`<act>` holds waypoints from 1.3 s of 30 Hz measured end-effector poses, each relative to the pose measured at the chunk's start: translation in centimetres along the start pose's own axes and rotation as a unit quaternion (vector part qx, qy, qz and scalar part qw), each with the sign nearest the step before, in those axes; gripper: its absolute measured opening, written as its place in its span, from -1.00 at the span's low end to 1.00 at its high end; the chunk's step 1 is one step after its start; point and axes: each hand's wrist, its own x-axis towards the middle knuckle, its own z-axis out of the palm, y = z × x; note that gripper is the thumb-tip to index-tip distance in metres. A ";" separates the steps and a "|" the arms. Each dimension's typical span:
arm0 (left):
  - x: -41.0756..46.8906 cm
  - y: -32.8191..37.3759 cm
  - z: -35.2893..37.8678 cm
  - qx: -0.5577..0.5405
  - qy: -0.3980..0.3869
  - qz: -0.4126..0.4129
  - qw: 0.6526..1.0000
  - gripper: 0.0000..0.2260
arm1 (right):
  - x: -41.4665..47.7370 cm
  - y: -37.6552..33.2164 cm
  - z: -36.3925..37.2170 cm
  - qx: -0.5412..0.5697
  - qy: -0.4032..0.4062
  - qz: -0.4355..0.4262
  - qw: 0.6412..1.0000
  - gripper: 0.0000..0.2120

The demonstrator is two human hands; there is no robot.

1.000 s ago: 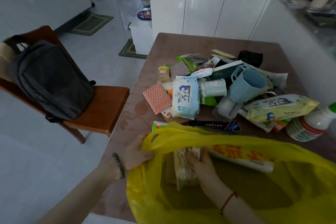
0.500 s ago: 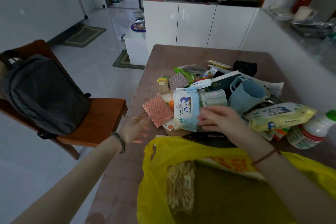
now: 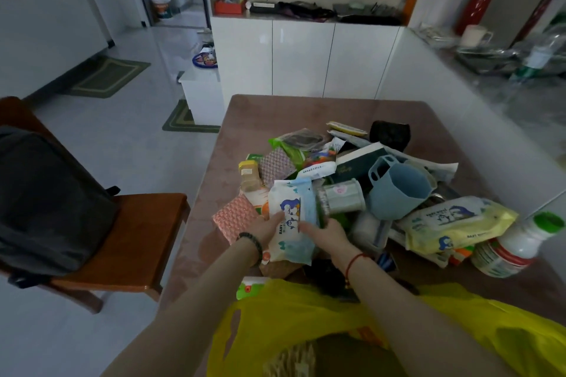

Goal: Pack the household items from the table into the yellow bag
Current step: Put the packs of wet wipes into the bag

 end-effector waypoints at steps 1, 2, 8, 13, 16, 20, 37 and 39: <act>0.5 -0.2 0.0 0.008 0.004 0.002 1.000 -0.58 | 0.3 0.3 0.0 0.004 -0.002 0.003 1.000 -0.46; 0.9 -0.3 0.0 0.007 0.007 0.002 1.000 -0.59 | 0.5 0.6 0.1 0.011 -0.007 0.006 1.000 -0.44; -1.9 1.2 -1.2 -0.049 -0.042 0.073 0.995 -0.76 | -2.4 0.2 -0.6 0.079 -0.032 -0.062 0.994 -0.43; -9.8 4.3 0.5 -0.012 -0.153 0.218 0.964 -0.87 | -9.2 -3.1 -5.3 0.100 -0.054 -0.191 0.975 -0.56; -13.4 3.1 2.1 0.034 -0.221 0.261 0.939 -0.83 | -12.9 -2.7 -8.8 0.081 -0.087 -0.208 0.971 -0.43; -14.1 -1.2 2.5 0.311 -0.240 0.340 0.854 -0.52 | -16.2 1.7 -13.2 0.066 -0.111 -0.139 0.982 -0.37; -11.9 -5.4 3.8 0.419 0.072 0.256 0.868 -0.68 | -13.7 14.2 -8.1 -0.043 -0.141 0.048 0.988 -0.55; -12.1 -5.6 3.9 0.412 0.073 0.250 0.873 -0.73 | -13.6 14.8 -7.4 -0.035 -0.139 0.060 0.988 -0.55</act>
